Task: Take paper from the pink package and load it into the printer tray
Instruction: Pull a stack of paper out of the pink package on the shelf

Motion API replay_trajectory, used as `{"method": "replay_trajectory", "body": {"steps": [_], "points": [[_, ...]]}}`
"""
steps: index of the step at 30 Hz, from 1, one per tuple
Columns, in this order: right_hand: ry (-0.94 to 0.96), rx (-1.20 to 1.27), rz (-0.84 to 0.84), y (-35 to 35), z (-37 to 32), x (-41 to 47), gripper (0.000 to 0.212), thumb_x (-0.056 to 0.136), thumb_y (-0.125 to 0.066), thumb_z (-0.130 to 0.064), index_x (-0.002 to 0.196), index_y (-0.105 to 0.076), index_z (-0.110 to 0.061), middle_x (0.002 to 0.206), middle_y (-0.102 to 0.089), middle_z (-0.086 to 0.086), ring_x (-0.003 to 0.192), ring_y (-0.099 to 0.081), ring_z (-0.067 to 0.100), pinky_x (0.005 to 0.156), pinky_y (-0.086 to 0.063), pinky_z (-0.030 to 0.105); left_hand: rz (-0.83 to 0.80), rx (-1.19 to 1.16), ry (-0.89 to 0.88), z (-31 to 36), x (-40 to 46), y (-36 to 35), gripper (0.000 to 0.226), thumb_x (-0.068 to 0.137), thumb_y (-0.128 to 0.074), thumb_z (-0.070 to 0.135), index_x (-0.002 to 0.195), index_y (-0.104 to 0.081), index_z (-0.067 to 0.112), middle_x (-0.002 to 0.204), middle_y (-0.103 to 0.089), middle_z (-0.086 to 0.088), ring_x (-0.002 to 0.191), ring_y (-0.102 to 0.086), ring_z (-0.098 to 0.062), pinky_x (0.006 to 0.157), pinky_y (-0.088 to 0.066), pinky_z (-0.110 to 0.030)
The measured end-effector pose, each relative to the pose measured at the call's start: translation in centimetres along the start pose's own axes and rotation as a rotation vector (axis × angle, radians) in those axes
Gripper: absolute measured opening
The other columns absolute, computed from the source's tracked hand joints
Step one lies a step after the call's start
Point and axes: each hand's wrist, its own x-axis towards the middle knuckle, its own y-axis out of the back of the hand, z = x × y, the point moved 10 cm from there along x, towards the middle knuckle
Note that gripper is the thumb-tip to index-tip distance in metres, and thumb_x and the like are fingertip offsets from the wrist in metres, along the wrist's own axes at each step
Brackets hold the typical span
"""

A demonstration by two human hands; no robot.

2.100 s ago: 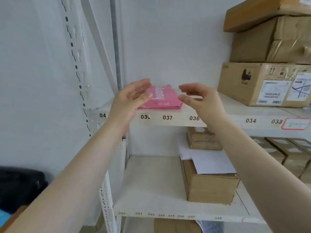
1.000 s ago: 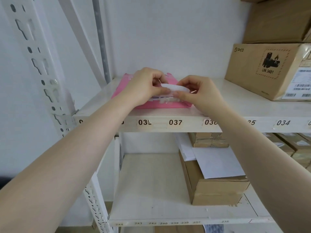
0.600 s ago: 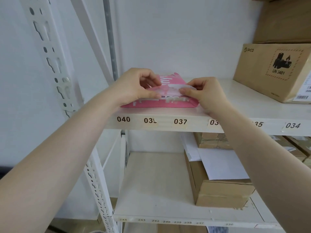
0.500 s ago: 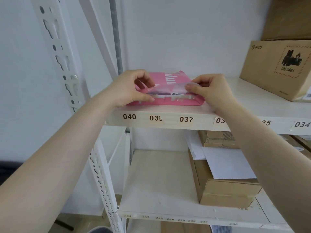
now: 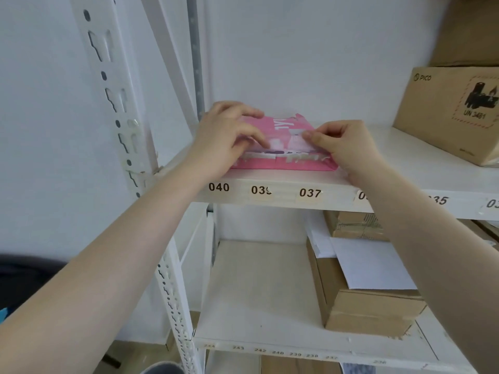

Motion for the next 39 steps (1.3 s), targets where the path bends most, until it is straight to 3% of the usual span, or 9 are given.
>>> {"method": "replay_trajectory", "body": {"steps": [4, 9, 13, 17, 19, 22, 27, 31, 39], "points": [[-0.019, -0.003, -0.060, -0.7, 0.2, -0.1, 0.012, 0.072, -0.079, -0.015, 0.078, -0.070, -0.009, 0.054, -0.062, -0.009, 0.045, -0.051, -0.002, 0.047, -0.039, 0.012, -0.092, 0.059, 0.072, 0.8, 0.5, -2.0, 0.012, 0.080, -0.065, 0.046, 0.088, -0.074, 0.044, 0.137, -0.050, 0.017, 0.132, -0.030, -0.021, 0.101, -0.017, -0.034], [0.001, -0.146, -0.158, -1.6, 0.0, -0.3, 0.028, 0.064, -0.085, -0.020, 0.089, -0.072, -0.014, 0.077, -0.066, 0.001, 0.068, -0.056, 0.010, 0.066, -0.045, 0.025, -0.130, -0.030, 0.211, 0.2, 0.7, -2.8, 0.006, 0.074, -0.069, 0.051, 0.075, -0.070, 0.046, 0.132, -0.054, 0.019, 0.129, -0.032, -0.021, 0.097, -0.020, -0.035], [0.012, -0.313, -0.260, -2.1, 0.2, -0.4, 0.054, 0.059, -0.087, -0.025, 0.109, -0.069, -0.020, 0.099, -0.070, -0.006, 0.088, -0.060, 0.007, 0.076, -0.045, 0.021, -0.178, -0.100, 0.247, -0.1, 0.6, -3.1, 0.011, 0.064, -0.076, 0.053, 0.069, -0.066, 0.051, 0.131, -0.056, 0.016, 0.129, -0.035, -0.021, 0.107, -0.026, -0.044], [0.032, -0.338, -0.302, -2.5, 0.0, -0.6, 0.062, 0.060, -0.087, -0.020, 0.117, -0.064, -0.020, 0.107, -0.070, -0.005, 0.098, -0.060, 0.010, 0.078, -0.042, 0.013, -0.242, -0.074, 0.198, 0.3, 0.8, -3.4, 0.037, 0.067, -0.078, 0.042, 0.097, -0.064, 0.057, 0.144, -0.046, 0.012, 0.133, -0.034, -0.025, 0.111, -0.024, -0.050], [0.050, -0.335, -0.276, -2.5, -0.3, -0.5, 0.064, 0.061, -0.087, -0.018, 0.120, -0.062, -0.021, 0.109, -0.068, -0.005, 0.102, -0.058, 0.011, 0.079, -0.041, 0.012, -0.256, -0.074, 0.160, 0.7, 0.9, -3.4, 0.049, 0.069, -0.079, 0.033, 0.111, -0.063, 0.051, 0.148, -0.041, 0.010, 0.135, -0.033, -0.022, 0.113, -0.024, -0.045], [0.059, -0.349, -0.228, -2.3, -0.3, -0.1, 0.062, 0.062, -0.086, -0.019, 0.119, -0.061, -0.021, 0.109, -0.064, -0.005, 0.102, -0.055, 0.010, 0.075, -0.038, 0.010, -0.204, -0.153, 0.126, 0.8, 1.2, -3.2, 0.039, 0.072, -0.078, 0.024, 0.107, -0.070, 0.040, 0.136, -0.053, 0.009, 0.128, -0.045, -0.013, 0.104, -0.033, -0.027], [0.057, -0.361, -0.204, -2.3, 0.4, 0.2, 0.063, 0.061, -0.087, -0.022, 0.118, -0.059, -0.022, 0.115, -0.063, 0.000, 0.104, -0.054, 0.012, 0.074, -0.037, 0.010, -0.149, -0.087, 0.106, 0.8, 1.7, -3.6, 0.015, 0.069, -0.079, 0.033, 0.082, -0.074, 0.036, 0.101, -0.067, 0.013, 0.097, -0.059, -0.010, 0.085, -0.048, -0.037], [0.058, -0.361, -0.206, -2.2, 0.4, 0.1, 0.061, 0.064, -0.085, -0.020, 0.118, -0.059, -0.023, 0.113, -0.062, 0.000, 0.101, -0.054, 0.010, 0.072, -0.036, 0.006, -0.141, -0.177, 0.117, 0.3, 1.8, -3.8, 0.010, 0.067, -0.081, 0.030, 0.077, -0.076, 0.030, 0.091, -0.068, 0.014, 0.091, -0.059, -0.005, 0.084, -0.047, -0.033], [0.042, -0.348, -0.205, -2.1, 0.5, 0.0, 0.059, 0.064, -0.085, -0.021, 0.117, -0.060, -0.022, 0.114, -0.064, 0.001, 0.099, -0.055, 0.009, 0.070, -0.038, 0.002, -0.155, -0.232, 0.134, -0.2, 2.0, -4.1, 0.014, 0.072, -0.079, 0.031, 0.070, -0.074, 0.018, 0.084, -0.070, 0.005, 0.086, -0.061, -0.013, 0.082, -0.048, -0.036]]}}
